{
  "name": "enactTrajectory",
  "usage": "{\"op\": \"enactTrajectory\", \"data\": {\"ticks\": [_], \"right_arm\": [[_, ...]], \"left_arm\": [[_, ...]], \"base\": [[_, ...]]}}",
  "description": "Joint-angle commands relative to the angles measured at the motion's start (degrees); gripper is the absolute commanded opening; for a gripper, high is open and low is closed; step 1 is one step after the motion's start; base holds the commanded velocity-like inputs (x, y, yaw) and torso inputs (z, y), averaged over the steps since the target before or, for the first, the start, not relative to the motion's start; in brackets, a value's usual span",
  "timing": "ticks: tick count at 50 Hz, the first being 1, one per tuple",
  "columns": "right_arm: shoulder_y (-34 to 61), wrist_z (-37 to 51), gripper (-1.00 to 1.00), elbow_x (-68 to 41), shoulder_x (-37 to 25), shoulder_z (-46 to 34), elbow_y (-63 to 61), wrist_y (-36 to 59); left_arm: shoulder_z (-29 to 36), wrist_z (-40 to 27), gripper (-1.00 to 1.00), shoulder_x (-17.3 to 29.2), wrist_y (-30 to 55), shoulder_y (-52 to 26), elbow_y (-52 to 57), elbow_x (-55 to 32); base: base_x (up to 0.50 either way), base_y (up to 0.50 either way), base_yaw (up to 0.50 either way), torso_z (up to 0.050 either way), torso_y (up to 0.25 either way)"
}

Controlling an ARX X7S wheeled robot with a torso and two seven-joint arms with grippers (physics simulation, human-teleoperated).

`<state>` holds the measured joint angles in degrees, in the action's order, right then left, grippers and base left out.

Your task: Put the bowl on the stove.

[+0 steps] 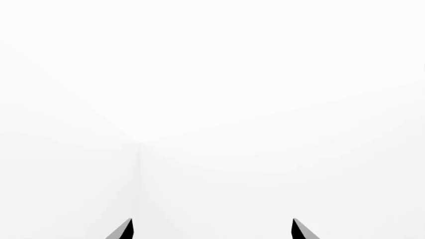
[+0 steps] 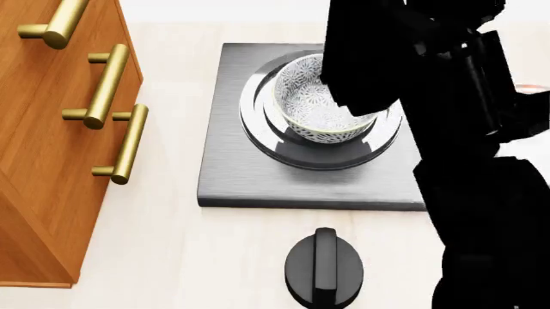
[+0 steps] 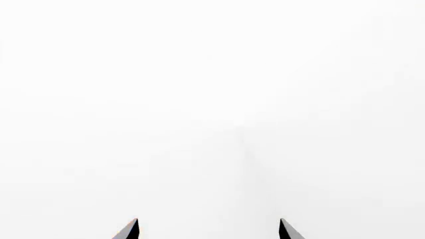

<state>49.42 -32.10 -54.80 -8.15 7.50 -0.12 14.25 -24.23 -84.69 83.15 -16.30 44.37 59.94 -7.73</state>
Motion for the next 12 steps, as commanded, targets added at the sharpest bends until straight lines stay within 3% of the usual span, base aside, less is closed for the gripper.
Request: {"op": "enactTrajectory", "data": {"ticks": [1, 12], "right_arm": [[-11.4, -1.8, 1.00, -16.3, 5.8, 14.3, -14.0, -7.8], [-16.2, 4.3, 1.00, -27.9, 7.7, 19.7, -11.2, -19.3]], "left_arm": [[-1.7, 2.0, 1.00, -0.6, -1.7, 0.4, 0.1, -1.6], [-1.4, 0.9, 1.00, 0.3, -1.8, 0.4, 0.1, -2.0]], "base": [[0.00, 0.00, 0.00, 0.000, 0.000], [0.00, 0.00, 0.00, 0.000, 0.000]]}}
